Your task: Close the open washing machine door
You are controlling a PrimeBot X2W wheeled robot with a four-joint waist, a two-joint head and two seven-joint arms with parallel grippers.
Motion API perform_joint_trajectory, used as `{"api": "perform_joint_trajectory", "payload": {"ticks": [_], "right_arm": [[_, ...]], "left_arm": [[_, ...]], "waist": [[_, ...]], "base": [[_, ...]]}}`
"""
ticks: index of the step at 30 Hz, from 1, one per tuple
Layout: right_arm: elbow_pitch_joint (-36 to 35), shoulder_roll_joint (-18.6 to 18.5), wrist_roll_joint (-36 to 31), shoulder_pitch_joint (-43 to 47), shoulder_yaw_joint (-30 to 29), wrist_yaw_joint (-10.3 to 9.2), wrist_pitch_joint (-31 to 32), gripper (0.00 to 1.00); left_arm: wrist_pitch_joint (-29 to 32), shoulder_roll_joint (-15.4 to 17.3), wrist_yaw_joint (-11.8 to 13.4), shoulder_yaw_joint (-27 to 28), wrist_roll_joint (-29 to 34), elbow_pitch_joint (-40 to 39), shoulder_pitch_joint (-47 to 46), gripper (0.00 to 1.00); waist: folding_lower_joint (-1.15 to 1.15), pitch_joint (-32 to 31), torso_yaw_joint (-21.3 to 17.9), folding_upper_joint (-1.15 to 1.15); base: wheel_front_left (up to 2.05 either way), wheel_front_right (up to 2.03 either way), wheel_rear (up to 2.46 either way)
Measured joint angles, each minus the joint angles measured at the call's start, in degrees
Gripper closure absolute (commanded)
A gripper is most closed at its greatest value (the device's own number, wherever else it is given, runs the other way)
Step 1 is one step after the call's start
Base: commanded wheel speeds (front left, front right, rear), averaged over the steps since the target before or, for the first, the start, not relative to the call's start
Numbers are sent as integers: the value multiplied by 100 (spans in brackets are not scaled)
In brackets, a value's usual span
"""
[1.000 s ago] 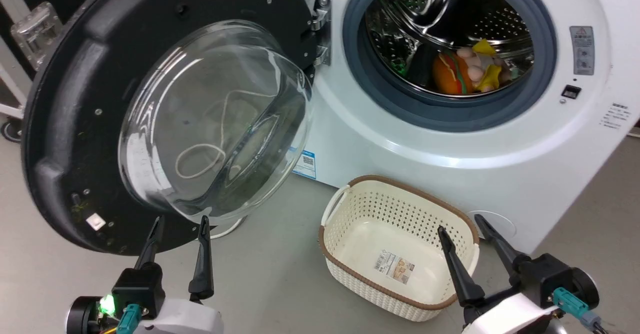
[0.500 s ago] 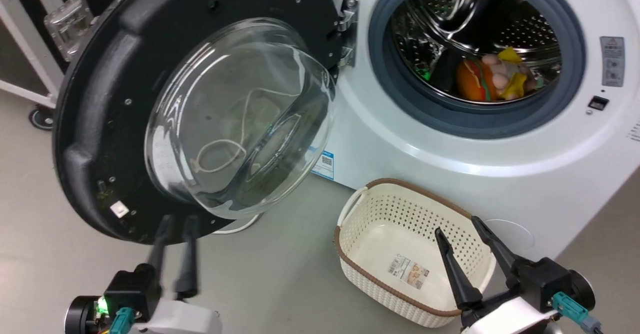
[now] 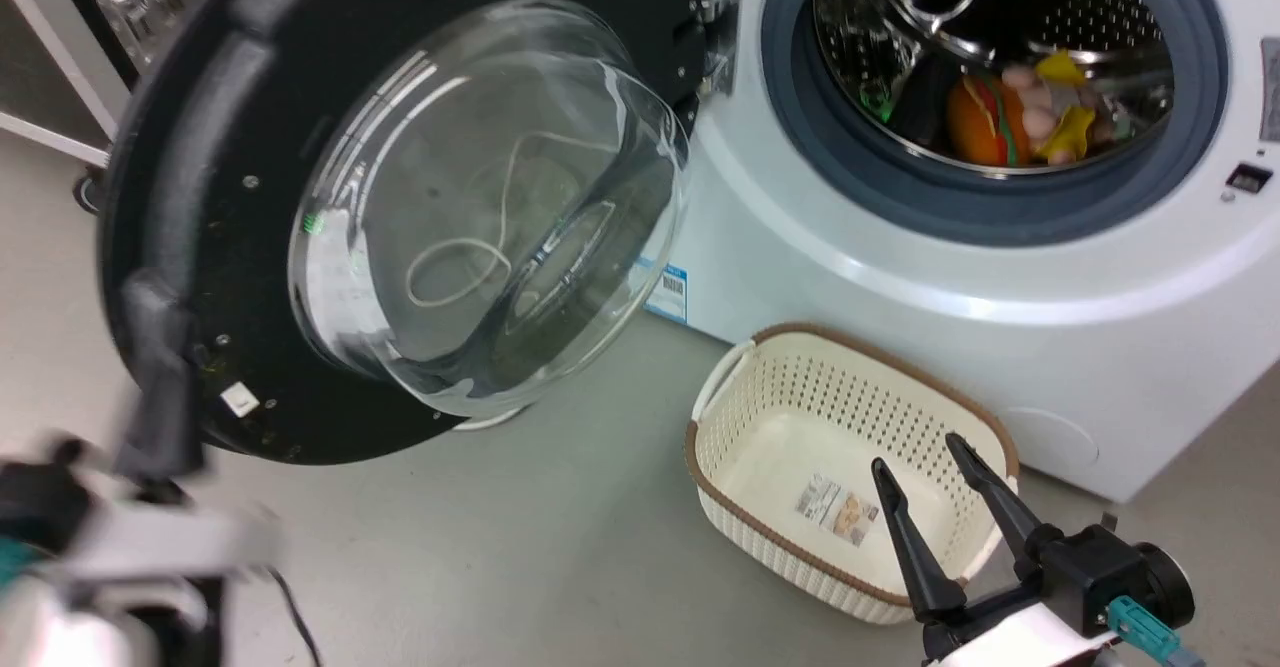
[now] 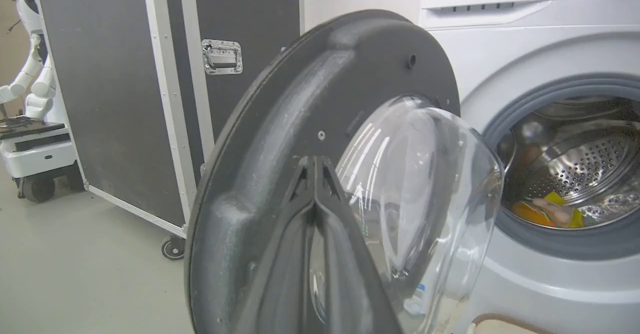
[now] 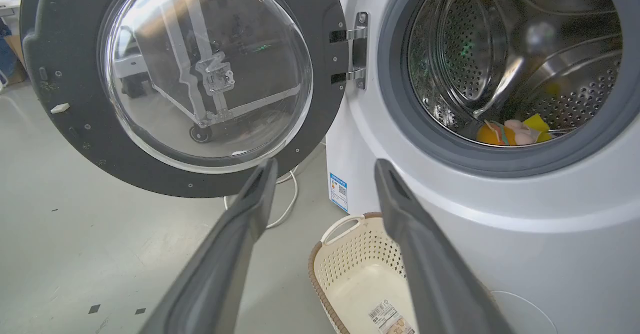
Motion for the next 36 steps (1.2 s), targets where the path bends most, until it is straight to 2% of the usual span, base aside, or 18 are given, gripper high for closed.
{"api": "perform_joint_trajectory", "payload": {"ticks": [4,8,15,17,20,21,27,31,36], "right_arm": [[-1,0,-10,-35,71,0,-49,0],[2,2,-43,-154,132,0,-99,0],[19,2,-43,-313,218,0,-175,0],[36,3,-42,-356,231,0,-210,0],[54,3,-40,-365,241,0,-243,0],[89,3,-33,-368,254,0,-292,0],[119,3,12,-376,268,0,-358,0],[143,5,54,-385,260,0,-415,0],[181,8,66,-375,264,0,-447,0]], "left_arm": [[386,339,-36,432,-820,93,-652,100],[889,716,-29,900,-1624,638,-1424,100],[2130,1180,494,1647,-2995,2061,-2507,100],[2602,1217,683,1836,-3456,2385,-2729,100],[3533,1230,838,1965,-4164,2722,-2935,100],[4317,1230,867,1996,-4686,2767,-2954,100],[5415,1185,779,2092,-5516,2398,-2782,100],[6282,906,654,2174,-6314,1983,-2468,100],[7217,342,711,2120,-7142,1312,-1812,100]], "waist": [[0,151,-67,0],[0,298,-138,0],[0,528,-264,0],[0,579,-293,0],[0,636,-316,0],[0,657,-310,0],[-1,591,-290,0],[-1,479,-275,0],[-1,251,-298,0]], "base": [[0,0,0],[0,0,0],[0,0,0],[0,0,0],[0,0,0],[0,0,0],[0,0,0],[0,0,0],[0,0,0]]}}
